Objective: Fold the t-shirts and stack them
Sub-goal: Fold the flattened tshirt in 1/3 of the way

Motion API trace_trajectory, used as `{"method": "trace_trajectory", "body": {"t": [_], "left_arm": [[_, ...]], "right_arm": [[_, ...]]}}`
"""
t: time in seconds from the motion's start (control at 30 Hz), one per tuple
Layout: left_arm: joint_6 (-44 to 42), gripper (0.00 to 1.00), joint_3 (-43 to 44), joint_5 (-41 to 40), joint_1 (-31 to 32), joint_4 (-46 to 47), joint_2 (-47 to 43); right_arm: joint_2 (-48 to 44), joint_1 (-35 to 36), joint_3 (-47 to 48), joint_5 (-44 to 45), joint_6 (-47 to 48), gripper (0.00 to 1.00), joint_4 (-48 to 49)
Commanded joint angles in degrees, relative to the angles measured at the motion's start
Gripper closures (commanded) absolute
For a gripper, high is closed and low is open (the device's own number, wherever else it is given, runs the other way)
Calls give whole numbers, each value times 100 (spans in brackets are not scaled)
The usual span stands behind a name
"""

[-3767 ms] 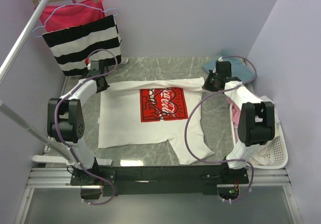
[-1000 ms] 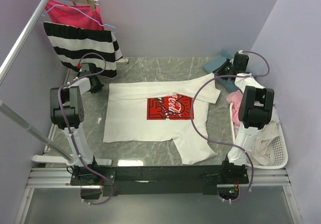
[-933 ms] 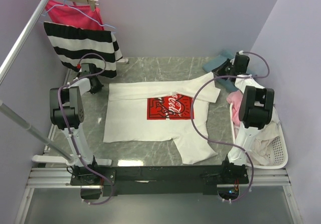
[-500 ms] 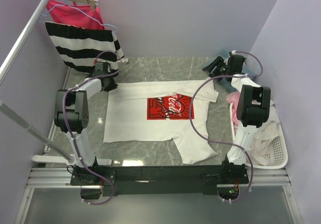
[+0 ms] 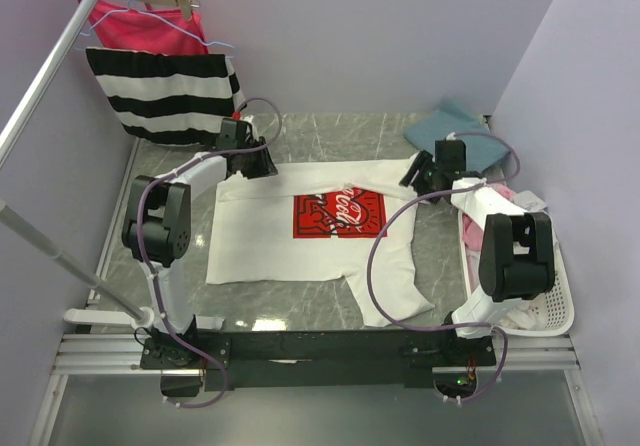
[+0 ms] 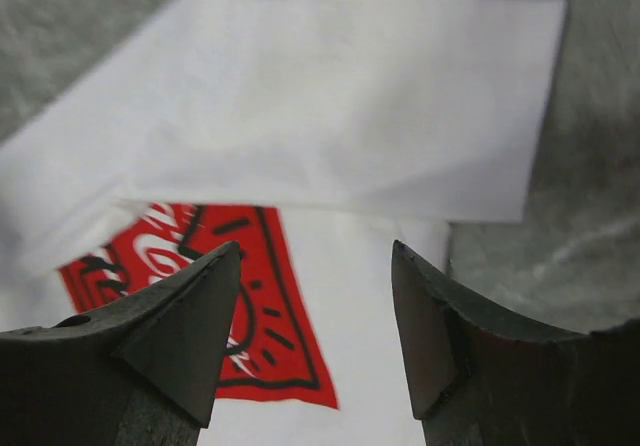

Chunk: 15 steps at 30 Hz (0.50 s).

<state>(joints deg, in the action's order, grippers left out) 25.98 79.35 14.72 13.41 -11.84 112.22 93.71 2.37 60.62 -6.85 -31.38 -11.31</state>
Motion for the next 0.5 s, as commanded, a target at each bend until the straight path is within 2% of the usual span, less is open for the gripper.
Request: {"method": "trace_trajectory", "body": {"t": [0.0, 0.2, 0.33, 0.43, 0.47], "left_arm": [[-75, 64, 335, 286, 135, -82, 300], [-136, 62, 318, -65, 144, -231, 344], [-198, 61, 344, -233, 144, -346, 353], [-207, 61, 388, -242, 144, -407, 431], [-207, 61, 423, -233, 144, -433, 458]], "right_arm": [[-248, -61, -542, 141, -158, 31, -345], [-213, -79, -955, -53, -299, 31, -222], [32, -132, -1114, -491, -386, 32, 84], [253, -149, -1096, -729, -361, 46, 322], [279, -149, -1061, -799, -343, 64, 366]]}}
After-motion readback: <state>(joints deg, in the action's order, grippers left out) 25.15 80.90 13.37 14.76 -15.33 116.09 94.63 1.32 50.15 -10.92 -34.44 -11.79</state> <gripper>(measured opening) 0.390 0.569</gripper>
